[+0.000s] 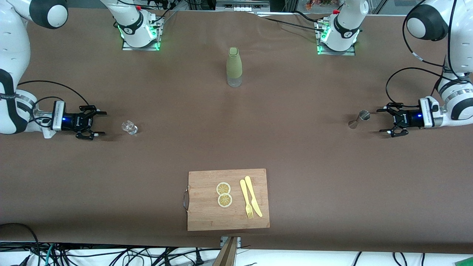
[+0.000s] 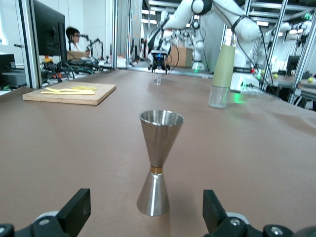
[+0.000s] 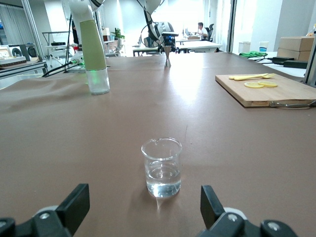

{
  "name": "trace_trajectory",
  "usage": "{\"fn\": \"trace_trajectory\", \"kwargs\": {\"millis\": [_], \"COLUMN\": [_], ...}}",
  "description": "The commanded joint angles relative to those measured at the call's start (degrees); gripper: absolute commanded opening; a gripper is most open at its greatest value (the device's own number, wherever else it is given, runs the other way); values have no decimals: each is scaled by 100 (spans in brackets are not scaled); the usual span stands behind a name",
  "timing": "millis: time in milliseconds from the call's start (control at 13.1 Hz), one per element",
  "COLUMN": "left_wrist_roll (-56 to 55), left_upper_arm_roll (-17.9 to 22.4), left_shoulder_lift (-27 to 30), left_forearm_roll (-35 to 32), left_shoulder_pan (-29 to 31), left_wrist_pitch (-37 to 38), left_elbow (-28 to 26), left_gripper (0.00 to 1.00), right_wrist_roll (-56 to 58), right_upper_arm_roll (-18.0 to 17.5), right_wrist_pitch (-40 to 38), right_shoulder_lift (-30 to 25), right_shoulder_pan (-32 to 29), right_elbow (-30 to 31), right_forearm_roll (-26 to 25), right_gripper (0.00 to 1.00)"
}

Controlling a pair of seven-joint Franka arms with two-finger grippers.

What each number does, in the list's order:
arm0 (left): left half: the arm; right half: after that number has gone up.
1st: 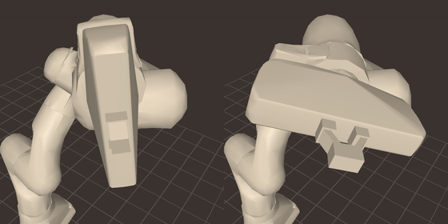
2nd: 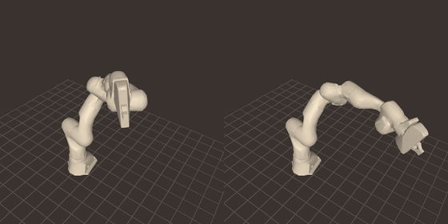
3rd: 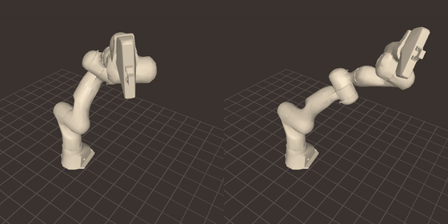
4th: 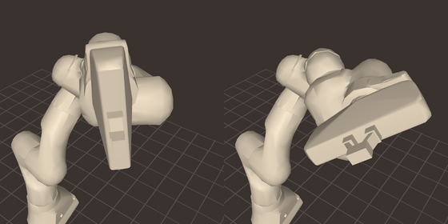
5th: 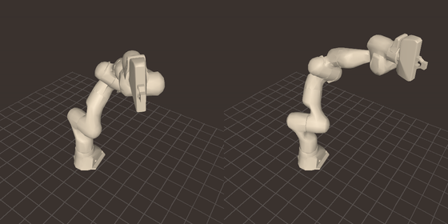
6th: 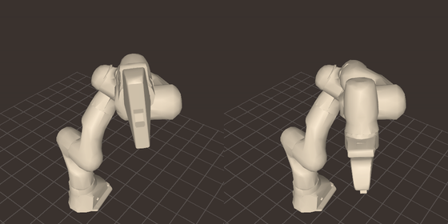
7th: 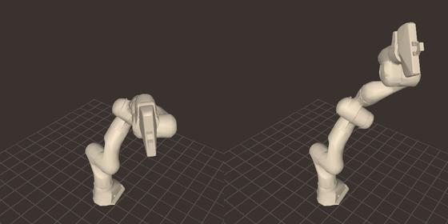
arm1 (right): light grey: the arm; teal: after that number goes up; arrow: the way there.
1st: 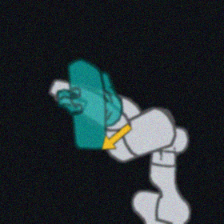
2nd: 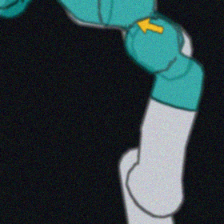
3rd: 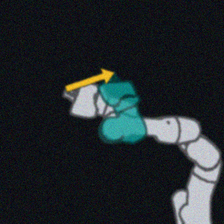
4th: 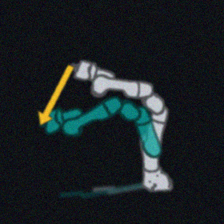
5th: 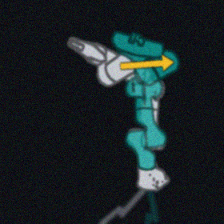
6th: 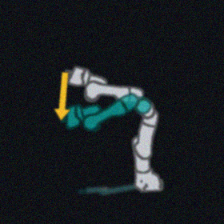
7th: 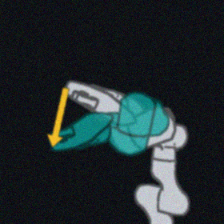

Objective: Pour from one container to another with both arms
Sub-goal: 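Reach the right gripper to the glass beaker while the left gripper reaches the jigger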

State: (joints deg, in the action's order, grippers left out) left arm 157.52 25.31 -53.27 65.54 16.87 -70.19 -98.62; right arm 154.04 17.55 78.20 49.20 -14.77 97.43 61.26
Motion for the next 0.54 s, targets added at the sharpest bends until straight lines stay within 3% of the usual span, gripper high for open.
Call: {"fn": "trace_trajectory", "kwargs": {"millis": [0,459], "left_wrist_roll": [1393,1545], "left_upper_arm_roll": [-78,-430], "left_shoulder_lift": [-262,-421], "left_forearm_roll": [178,380], "left_shoulder_pan": [-43,-105], "left_wrist_pitch": [199,208], "left_elbow": [-9,-9], "left_gripper": [100,100], "right_wrist_roll": [100,284], "right_upper_arm_roll": [-85,-462], "right_wrist_pitch": [-68,195], "right_shoulder_lift": [194,511], "right_shoulder_pan": [-35,-17], "right_elbow": [-75,-93], "right_forearm_roll": [228,597], "right_gripper": [100,100]}}
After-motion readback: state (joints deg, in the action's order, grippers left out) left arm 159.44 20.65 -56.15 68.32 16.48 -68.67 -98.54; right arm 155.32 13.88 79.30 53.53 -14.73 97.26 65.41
